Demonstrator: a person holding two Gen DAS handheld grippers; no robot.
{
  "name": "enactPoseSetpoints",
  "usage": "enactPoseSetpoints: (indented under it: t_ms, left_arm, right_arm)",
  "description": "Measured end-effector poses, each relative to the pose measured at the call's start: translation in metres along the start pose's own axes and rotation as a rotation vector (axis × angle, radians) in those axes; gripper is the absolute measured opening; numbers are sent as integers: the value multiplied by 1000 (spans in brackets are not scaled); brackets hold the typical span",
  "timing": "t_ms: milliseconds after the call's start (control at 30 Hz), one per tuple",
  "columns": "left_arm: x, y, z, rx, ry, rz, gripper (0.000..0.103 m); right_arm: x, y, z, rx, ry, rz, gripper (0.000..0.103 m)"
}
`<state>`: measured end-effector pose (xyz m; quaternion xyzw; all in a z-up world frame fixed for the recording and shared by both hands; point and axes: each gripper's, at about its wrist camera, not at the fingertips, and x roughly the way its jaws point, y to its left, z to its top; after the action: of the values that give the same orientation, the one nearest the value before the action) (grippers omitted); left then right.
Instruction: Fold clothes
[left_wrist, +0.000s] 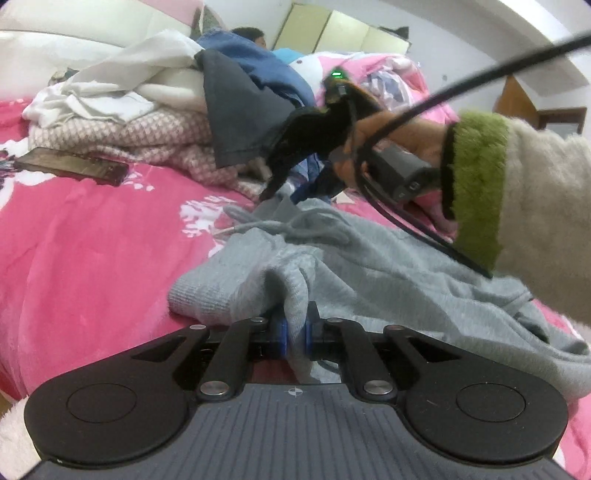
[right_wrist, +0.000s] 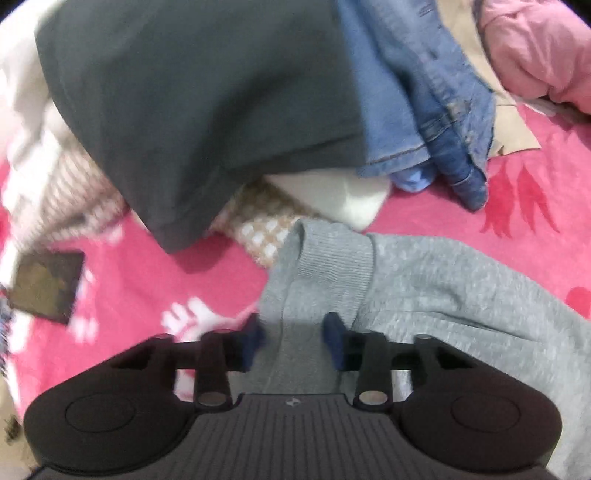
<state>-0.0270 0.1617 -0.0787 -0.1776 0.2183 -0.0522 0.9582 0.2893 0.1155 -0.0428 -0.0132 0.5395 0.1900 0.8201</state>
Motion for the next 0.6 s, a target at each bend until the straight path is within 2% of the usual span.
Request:
enactPoseSetpoints:
  t_ms: [67, 167, 233, 333, 400, 500, 600]
  left_arm:
    - [-6, 3, 5, -22, -22, -7, 6]
    - [-14, 9, 11, -35, -53, 23, 6]
    - [-16, 17, 15, -56, -56, 42, 6]
    - [-14, 26, 16, -87, -34, 58, 6]
    - [-10, 24, 16, -79, 16, 42, 8]
    - [-9, 37, 18, -196, 63, -23, 12]
    - [-11, 68, 20, -426, 81, -154, 25]
  right_arm:
    - [-18, -4, -4, 22, -55, 42, 25]
    - [-43, -5, -5, 51, -140, 130, 15]
    - [-50, -1, -1, 66, -184, 185, 14]
    - [-32, 7, 1, 64, -184, 220, 14]
    - [-5, 7, -1, 64, -159, 217, 15]
    - [13, -2, -5, 123, -148, 240, 17]
    - [-11, -19, -2, 164, -152, 283, 23]
